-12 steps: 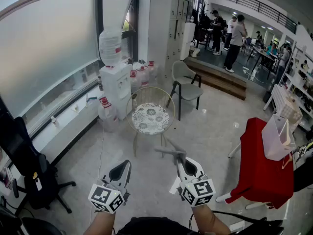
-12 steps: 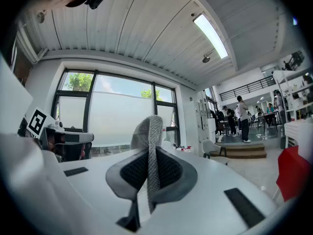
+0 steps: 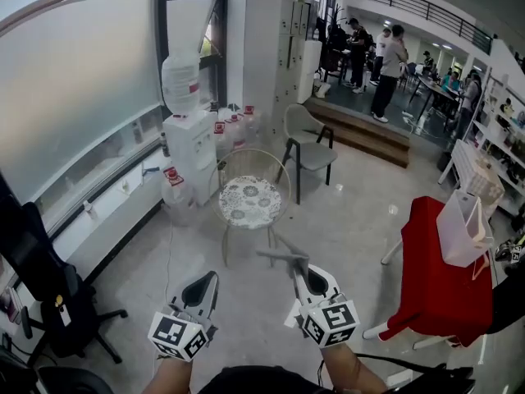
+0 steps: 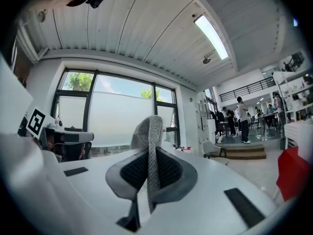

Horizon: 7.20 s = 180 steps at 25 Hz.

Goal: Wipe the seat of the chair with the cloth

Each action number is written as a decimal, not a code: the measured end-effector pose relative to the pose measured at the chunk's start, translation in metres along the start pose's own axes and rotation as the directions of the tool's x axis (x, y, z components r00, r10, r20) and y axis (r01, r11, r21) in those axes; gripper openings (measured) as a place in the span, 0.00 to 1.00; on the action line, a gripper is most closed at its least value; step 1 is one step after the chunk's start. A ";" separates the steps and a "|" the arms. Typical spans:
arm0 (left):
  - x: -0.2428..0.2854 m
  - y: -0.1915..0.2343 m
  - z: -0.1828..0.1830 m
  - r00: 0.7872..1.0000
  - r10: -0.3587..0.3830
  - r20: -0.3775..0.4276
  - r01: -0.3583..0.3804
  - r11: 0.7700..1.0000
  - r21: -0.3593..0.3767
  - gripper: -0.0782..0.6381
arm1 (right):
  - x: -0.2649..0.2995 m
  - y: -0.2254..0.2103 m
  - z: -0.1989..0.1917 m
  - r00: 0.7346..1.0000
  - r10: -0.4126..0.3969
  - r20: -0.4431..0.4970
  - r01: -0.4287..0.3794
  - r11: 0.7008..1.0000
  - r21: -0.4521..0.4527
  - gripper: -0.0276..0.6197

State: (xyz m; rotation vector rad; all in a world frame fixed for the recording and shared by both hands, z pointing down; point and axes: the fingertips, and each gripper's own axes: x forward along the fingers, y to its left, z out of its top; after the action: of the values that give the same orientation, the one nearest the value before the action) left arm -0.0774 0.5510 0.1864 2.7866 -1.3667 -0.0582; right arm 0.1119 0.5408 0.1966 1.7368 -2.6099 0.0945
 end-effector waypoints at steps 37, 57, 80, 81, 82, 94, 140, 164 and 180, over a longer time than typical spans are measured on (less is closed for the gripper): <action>-0.068 0.094 -0.008 1.000 0.003 0.014 -0.002 0.999 -0.035 0.12 | 0.047 0.103 -0.012 1.000 0.008 -0.014 -0.008 1.000 -0.001 0.08; 0.093 0.131 0.003 1.000 0.021 0.018 -0.020 0.998 -0.065 0.12 | 0.170 -0.026 0.012 0.997 0.041 0.063 -0.044 0.998 0.054 0.08; 0.261 0.132 -0.011 0.997 0.059 -0.053 -0.062 0.997 -0.054 0.12 | 0.240 -0.172 0.009 0.995 0.068 0.066 -0.073 0.994 0.076 0.08; 0.265 0.132 -0.013 0.997 0.054 -0.062 -0.058 0.997 -0.053 0.12 | 0.242 -0.175 0.008 0.995 0.068 0.066 -0.073 0.994 0.079 0.08; 0.269 0.132 -0.014 0.996 0.049 -0.070 -0.053 0.997 -0.053 0.12 | 0.246 -0.177 0.008 0.995 0.068 0.068 -0.074 0.994 0.081 0.08; 0.311 0.163 -0.027 0.998 0.000 -0.069 -0.004 0.998 -0.070 0.12 | 0.295 -0.183 0.000 0.997 0.055 0.047 -0.058 0.996 0.070 0.08; 0.470 0.443 -0.071 0.984 -0.131 -0.117 0.107 0.976 -0.190 0.12 | 0.617 -0.169 -0.041 0.993 -0.069 -0.092 0.076 0.994 0.084 0.08; 0.587 0.502 -0.227 0.947 0.016 -0.322 -0.105 0.959 -0.263 0.12 | 0.782 -0.240 -0.233 0.942 0.157 -0.296 -0.092 0.971 0.222 0.08; 0.615 0.525 -0.339 0.894 0.064 -0.443 -0.208 0.936 -0.284 0.12 | 0.841 -0.238 -0.387 0.864 0.230 -0.449 -0.101 0.951 0.292 0.08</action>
State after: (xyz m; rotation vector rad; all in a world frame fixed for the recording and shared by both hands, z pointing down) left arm -0.0986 -0.2504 0.5410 2.2469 -1.2947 0.2899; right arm -0.0051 -0.3057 0.6260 1.3069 -2.4351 0.7951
